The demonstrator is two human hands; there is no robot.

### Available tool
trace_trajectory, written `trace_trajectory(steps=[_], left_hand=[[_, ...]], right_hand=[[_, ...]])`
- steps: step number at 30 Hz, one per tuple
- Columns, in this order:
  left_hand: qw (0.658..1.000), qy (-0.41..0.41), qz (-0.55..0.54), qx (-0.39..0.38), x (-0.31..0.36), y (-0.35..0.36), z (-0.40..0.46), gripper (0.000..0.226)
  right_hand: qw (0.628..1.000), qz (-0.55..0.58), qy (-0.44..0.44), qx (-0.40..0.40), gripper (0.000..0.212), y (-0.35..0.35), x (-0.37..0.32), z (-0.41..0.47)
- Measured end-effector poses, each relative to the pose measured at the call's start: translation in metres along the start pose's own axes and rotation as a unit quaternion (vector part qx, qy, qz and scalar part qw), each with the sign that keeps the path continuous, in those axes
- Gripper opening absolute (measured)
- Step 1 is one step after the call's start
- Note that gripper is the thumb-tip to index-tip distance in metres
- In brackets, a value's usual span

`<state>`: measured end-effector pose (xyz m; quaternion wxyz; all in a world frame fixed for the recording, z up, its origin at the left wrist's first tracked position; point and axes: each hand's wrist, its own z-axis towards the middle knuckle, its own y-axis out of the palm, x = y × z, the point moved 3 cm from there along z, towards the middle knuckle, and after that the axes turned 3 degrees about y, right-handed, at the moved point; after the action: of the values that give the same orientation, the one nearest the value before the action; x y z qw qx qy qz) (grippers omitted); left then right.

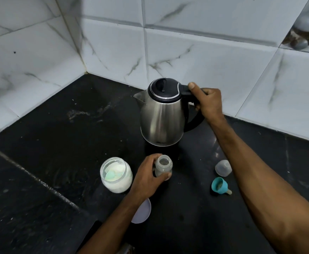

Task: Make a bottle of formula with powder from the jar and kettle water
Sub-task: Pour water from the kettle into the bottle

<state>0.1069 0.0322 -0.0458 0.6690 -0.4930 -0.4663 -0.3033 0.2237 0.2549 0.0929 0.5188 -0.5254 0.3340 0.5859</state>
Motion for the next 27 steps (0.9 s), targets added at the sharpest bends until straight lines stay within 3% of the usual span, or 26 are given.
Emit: trace_trajectory(steps=[4, 9, 15, 27], left_hand=[[1.000, -0.011, 0.006, 0.010, -0.003, -0.001, 0.001, 0.051], [0.998, -0.001, -0.013, 0.056, 0.005, -0.008, -0.002, 0.051], [0.996, -0.013, -0.028, 0.088, 0.006, -0.016, 0.002, 0.053], [0.997, -0.016, -0.011, 0.078, 0.022, -0.025, 0.012, 0.058]], right_hand=[[1.000, -0.011, -0.020, 0.012, 0.067, -0.020, -0.018, -0.010], [0.998, -0.040, -0.038, 0.027, 0.067, -0.046, -0.039, -0.029], [0.995, -0.083, -0.046, -0.007, 0.095, -0.067, -0.036, -0.041], [0.976, -0.189, -0.094, -0.046, 0.077, -0.074, -0.059, -0.052]])
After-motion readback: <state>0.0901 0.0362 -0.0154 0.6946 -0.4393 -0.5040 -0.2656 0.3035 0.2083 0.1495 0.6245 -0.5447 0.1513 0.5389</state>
